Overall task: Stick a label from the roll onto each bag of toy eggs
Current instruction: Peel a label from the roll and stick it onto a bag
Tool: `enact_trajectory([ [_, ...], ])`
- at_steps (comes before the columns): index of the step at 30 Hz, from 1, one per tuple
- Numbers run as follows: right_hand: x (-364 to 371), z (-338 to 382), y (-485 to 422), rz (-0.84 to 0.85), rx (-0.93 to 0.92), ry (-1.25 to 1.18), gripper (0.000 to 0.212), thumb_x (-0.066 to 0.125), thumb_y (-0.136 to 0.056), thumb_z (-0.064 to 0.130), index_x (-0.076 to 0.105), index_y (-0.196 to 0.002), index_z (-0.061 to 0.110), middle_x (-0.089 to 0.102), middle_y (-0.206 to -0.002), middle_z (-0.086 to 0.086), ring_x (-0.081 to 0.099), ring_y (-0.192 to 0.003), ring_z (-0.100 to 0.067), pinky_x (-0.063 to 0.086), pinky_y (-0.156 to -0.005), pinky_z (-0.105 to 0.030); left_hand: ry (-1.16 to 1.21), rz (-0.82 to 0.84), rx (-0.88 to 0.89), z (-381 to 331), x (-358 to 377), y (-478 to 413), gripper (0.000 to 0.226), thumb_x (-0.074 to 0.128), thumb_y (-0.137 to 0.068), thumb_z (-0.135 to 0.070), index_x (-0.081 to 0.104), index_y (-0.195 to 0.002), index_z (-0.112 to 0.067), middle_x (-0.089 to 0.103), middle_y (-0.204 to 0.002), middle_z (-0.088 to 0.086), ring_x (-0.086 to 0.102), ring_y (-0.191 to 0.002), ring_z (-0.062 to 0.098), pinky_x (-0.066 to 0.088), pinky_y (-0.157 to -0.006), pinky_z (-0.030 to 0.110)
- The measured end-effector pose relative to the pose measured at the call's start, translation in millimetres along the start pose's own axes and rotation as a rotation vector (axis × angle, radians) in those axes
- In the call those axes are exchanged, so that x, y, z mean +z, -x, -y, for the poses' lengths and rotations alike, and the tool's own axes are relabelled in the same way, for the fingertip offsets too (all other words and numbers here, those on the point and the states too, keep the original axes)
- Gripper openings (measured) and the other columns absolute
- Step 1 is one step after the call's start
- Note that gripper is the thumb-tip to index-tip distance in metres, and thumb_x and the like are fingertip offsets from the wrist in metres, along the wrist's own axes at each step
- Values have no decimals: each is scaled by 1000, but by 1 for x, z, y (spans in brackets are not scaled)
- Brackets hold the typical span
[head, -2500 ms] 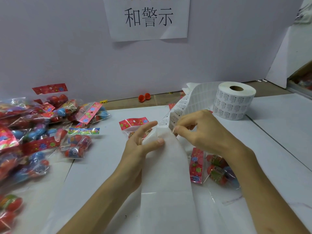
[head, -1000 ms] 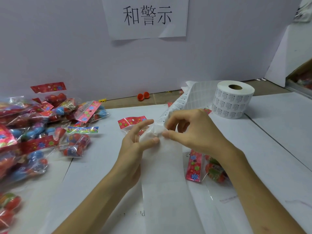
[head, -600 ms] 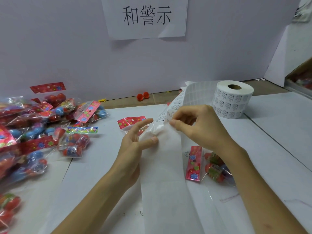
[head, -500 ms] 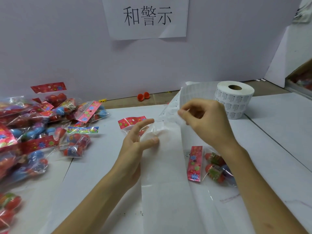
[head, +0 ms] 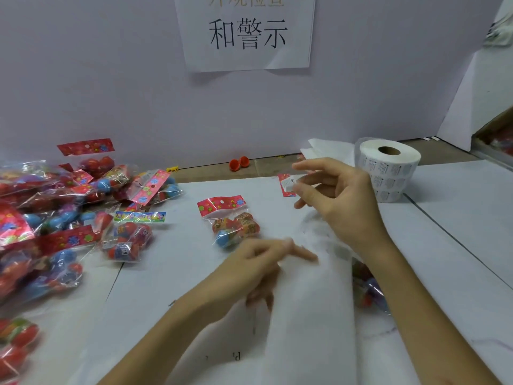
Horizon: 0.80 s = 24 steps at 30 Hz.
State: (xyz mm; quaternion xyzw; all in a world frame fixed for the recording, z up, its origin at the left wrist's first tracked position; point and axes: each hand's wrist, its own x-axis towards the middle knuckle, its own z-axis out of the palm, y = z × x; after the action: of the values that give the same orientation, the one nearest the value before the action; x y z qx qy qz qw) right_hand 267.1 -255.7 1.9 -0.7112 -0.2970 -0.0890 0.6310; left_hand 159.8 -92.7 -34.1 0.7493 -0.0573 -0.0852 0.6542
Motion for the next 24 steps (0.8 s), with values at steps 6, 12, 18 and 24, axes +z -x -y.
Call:
enact_trajectory([
  [6, 7, 1, 4, 212, 32, 6, 45, 76, -86, -1, 70, -122, 25, 78, -101, 5, 77, -80, -18, 61, -80, -28, 85, -419, -24, -2, -26, -3, 34, 50, -106, -36, 81, -95, -26, 37, -50, -5, 36, -49, 13, 40, -45, 24],
  [12, 11, 6, 8, 237, 34, 24, 51, 82, -82, 6, 68, -125, 28, 76, -107, 8, 76, -83, -17, 62, -81, -30, -45, -203, -87, -4, -19, 0, 33, 52, -105, -41, 81, -97, -29, 34, -51, -5, 37, -47, 11, 49, -52, 28],
  [18, 15, 8, 9, 282, 48, 56, 57, 88, -74, 24, 66, -126, 32, 73, -107, 9, 74, -79, -17, 61, -80, -35, 243, -392, -174, -14, -19, -10, 63, 41, -98, -57, 79, -94, -7, 48, -50, 7, 46, -44, 13, 46, -49, 26],
  [24, 16, 4, 9, 300, 46, 103, 63, 87, -68, 40, 66, -126, 32, 72, -106, 11, 71, -78, -15, 59, -74, -30, 216, -388, -47, -3, -23, -5, 21, 66, -96, -27, 79, -95, -11, 53, -62, 1, 50, -57, 10, 48, -54, 21],
])
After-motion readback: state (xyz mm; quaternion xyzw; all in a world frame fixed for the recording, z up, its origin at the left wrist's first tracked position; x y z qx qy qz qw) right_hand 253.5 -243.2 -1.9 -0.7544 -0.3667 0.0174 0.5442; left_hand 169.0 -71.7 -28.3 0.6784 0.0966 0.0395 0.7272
